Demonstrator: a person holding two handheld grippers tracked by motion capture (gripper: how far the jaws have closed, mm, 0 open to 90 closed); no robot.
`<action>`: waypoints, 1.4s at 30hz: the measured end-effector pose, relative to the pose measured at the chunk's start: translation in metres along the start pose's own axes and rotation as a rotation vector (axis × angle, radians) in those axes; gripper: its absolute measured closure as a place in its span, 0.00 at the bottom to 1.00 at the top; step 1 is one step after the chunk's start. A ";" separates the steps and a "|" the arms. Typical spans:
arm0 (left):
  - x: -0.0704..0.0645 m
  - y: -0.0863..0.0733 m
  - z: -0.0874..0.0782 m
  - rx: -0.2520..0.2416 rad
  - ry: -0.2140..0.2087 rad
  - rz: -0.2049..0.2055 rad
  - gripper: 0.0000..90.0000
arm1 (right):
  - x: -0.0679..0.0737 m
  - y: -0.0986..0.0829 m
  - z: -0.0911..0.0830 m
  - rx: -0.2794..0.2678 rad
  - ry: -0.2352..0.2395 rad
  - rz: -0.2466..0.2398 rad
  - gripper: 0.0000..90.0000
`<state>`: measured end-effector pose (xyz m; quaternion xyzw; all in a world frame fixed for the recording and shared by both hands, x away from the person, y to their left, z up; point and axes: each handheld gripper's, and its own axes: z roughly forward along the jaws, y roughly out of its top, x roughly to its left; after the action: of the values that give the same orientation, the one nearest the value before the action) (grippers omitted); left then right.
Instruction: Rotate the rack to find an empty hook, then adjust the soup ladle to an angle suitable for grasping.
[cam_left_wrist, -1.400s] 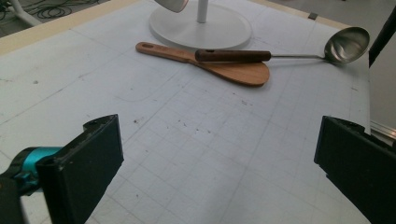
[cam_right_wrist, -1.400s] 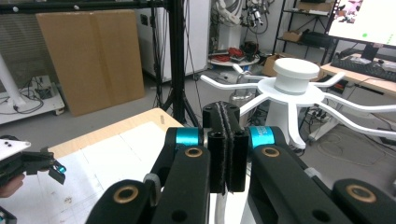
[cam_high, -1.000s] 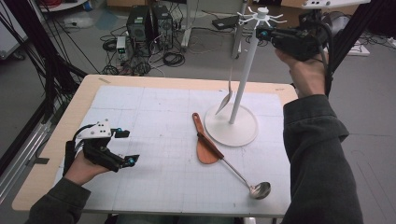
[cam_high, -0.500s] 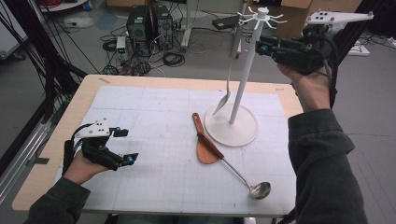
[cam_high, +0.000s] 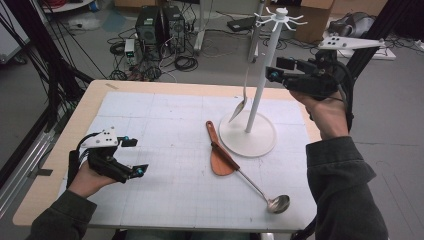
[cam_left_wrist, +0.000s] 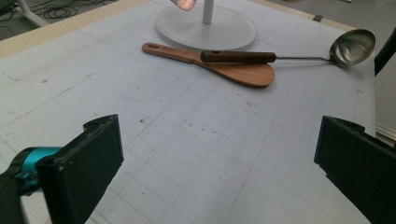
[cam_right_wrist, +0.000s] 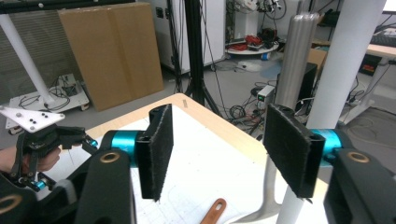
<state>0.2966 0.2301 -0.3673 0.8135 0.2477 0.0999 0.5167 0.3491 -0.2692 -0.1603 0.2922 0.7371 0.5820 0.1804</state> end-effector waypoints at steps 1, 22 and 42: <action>0.000 0.000 0.000 0.000 0.000 -0.007 0.02 | 0.001 -0.006 0.001 0.003 0.004 0.005 0.45; -0.001 -0.001 0.000 0.017 0.012 0.007 0.02 | 0.008 -0.074 0.015 0.095 0.015 0.061 0.33; -0.002 -0.001 0.001 0.020 0.018 0.009 0.02 | 0.020 -0.141 0.035 0.211 0.033 0.055 0.32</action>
<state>0.2944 0.2286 -0.3685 0.8187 0.2496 0.1072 0.5059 0.3235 -0.2512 -0.3038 0.3202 0.7888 0.5107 0.1202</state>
